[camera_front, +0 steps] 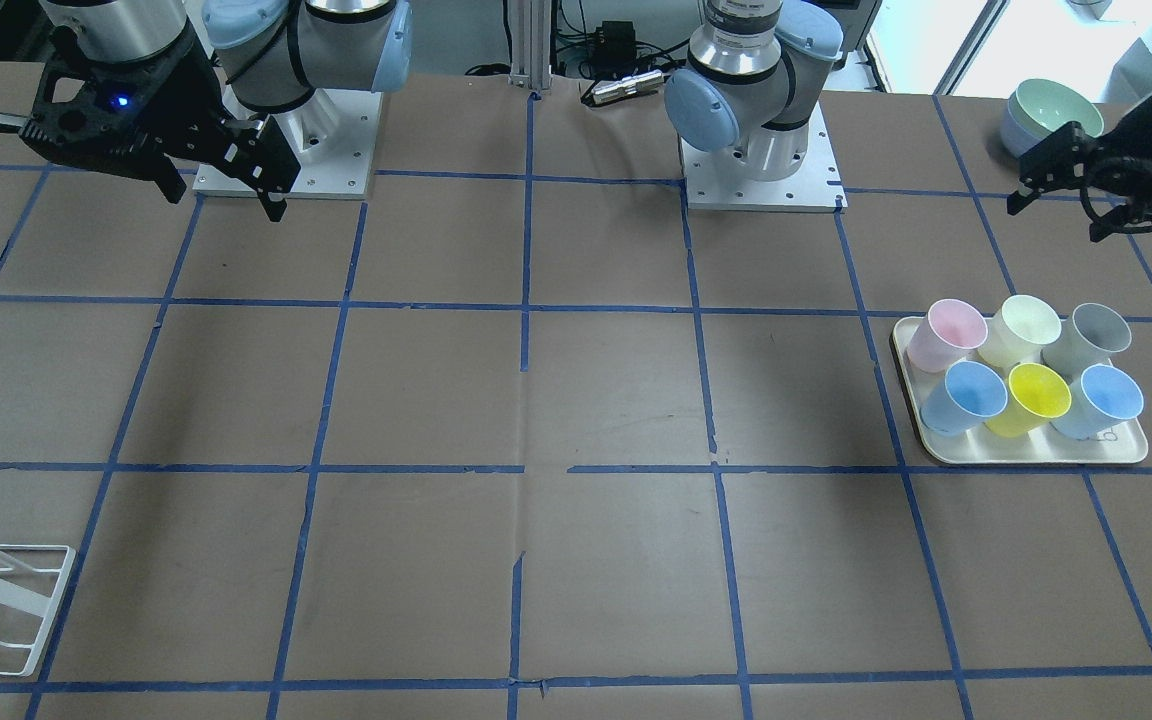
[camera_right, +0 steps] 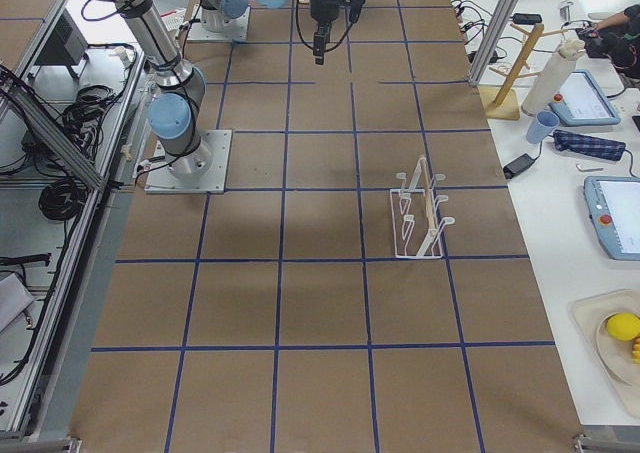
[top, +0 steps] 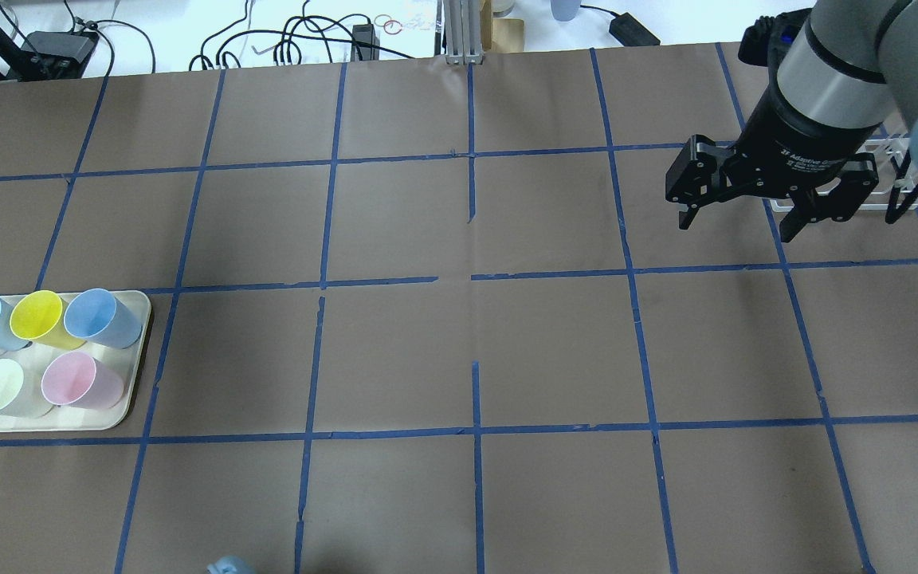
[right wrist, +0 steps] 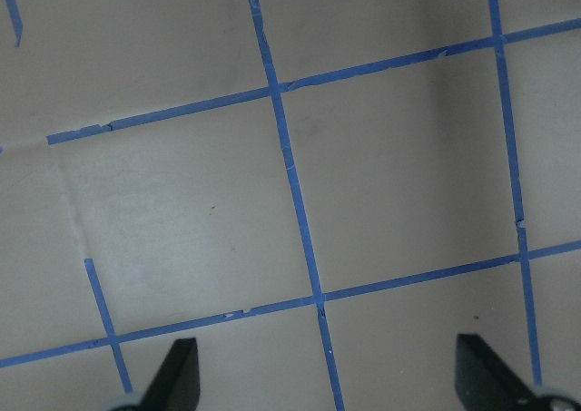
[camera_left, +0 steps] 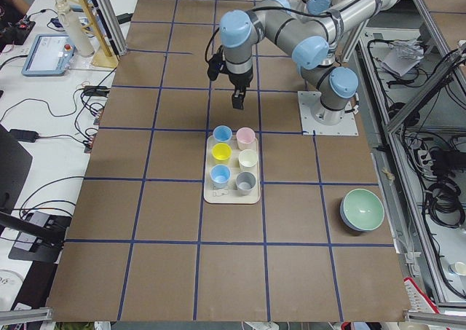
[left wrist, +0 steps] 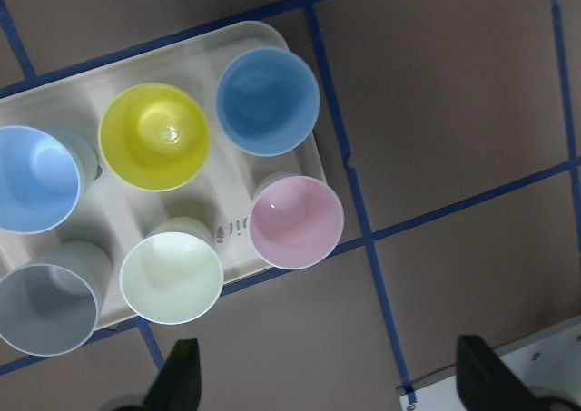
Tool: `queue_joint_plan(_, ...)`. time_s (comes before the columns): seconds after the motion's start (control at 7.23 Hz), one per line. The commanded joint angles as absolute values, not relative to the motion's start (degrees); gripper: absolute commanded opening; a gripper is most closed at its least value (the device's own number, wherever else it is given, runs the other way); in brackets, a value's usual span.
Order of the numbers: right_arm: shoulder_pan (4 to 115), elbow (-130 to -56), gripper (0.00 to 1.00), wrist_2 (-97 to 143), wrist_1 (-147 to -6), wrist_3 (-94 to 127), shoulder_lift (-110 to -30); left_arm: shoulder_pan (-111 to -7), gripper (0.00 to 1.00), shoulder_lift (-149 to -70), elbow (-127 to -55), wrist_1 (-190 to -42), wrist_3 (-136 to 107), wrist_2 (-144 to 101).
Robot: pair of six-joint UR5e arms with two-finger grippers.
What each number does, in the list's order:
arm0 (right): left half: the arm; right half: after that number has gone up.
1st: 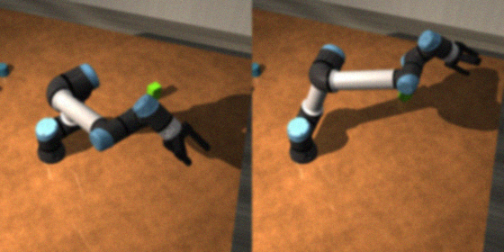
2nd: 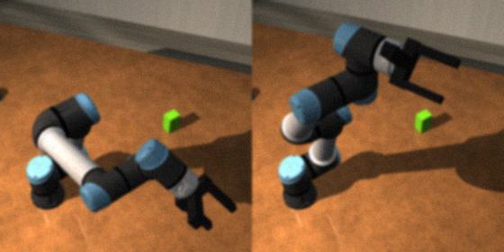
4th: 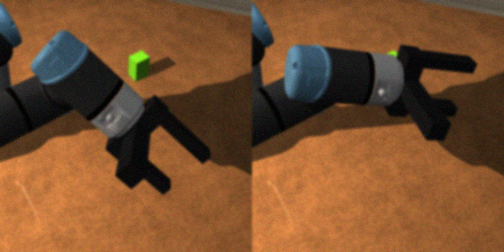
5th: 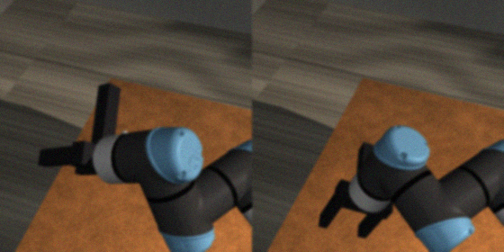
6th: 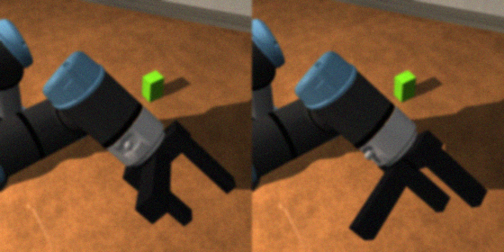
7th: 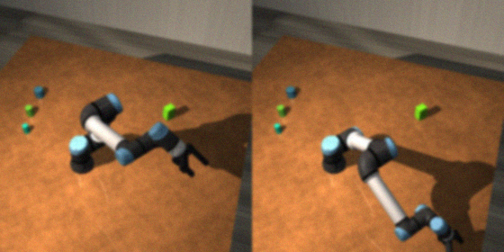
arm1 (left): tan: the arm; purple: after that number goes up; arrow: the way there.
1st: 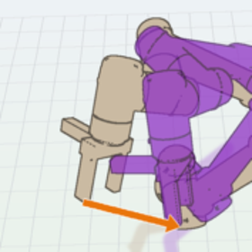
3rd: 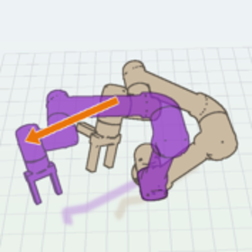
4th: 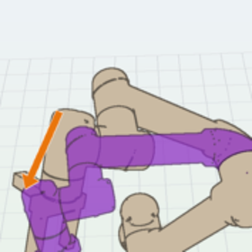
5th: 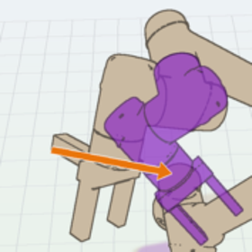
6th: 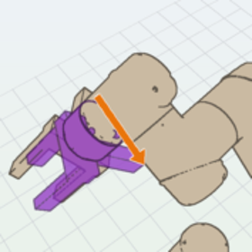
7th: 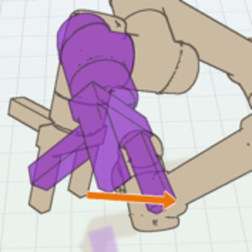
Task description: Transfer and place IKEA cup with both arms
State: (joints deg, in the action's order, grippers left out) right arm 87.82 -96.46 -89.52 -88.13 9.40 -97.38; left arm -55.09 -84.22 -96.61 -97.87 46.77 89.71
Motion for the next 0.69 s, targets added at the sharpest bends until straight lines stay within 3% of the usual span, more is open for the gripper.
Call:
queue_joint_plan(0.0,87.8,-96.59,1.0,-89.21,-88.07,9.49,-97.38,-67.71,1.0,-80.69,-96.85,-98.53,27.77,89.39)
queue_joint_plan(0.55,87.72,-96.59,1.0,-88.95,-88.16,9.58,-97.3,-87.69,1.0,-82.43,-96.07,-90.73,-3.48,89.47)
